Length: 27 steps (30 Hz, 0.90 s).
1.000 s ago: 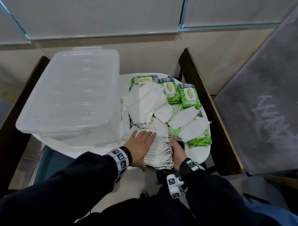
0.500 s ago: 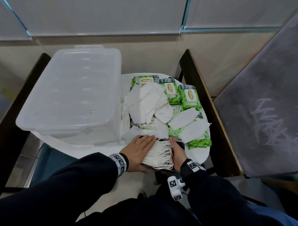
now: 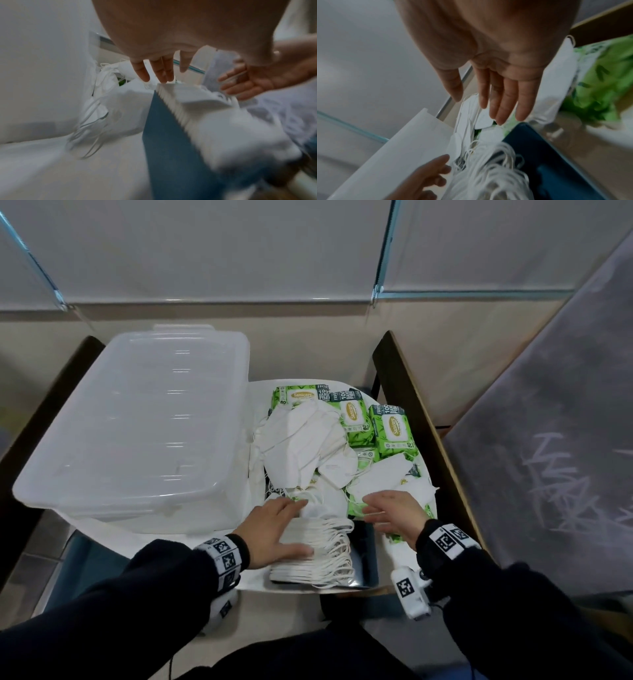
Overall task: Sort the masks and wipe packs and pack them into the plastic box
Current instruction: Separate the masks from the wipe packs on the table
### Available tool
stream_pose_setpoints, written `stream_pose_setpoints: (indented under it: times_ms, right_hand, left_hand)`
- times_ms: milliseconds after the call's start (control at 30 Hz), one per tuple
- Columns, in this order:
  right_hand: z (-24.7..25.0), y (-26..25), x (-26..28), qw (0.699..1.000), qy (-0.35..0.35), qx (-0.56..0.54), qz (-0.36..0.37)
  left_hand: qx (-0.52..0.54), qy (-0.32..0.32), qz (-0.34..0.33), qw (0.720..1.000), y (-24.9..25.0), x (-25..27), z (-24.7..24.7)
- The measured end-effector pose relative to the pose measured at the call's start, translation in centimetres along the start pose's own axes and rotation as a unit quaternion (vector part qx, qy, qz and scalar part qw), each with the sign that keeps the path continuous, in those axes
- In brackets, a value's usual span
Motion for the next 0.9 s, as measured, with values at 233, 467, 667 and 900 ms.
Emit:
stream_pose_setpoints:
  times_ms: [233,467,667,900]
  right_hand:
    - [0.2,-4.0,-7.6,0.998,0.052,-0.047,0.002]
    - [0.0,-4.8,-14.4,0.999,0.04,0.02,0.004]
    - [0.6,-5.2,-17.3,0.998,0.01,0.059,0.007]
    - [0.3,-6.0,-18.7,0.988,-0.027,0.139,0.056]
  left_hand:
    - [0.041,0.101,0.087,0.99,0.2,-10.7,4.9]
    - [-0.101,-0.008,0.164,0.981,0.9,-18.2,4.4]
    - [-0.091,0.008,0.227,0.97,-0.6,-19.0,3.1]
    - [0.183,0.194,0.322,0.908,-1.0,-16.1,7.4]
Point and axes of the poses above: each hand's wrist, its own x-axis away from the middle knuckle, its own z-axis out of the back of the hand, y = z × x, the point moved 5 cm from there along -x, towards the middle knuckle, and after that the axes turned 3 degrees about y, right-handed, at the moved point
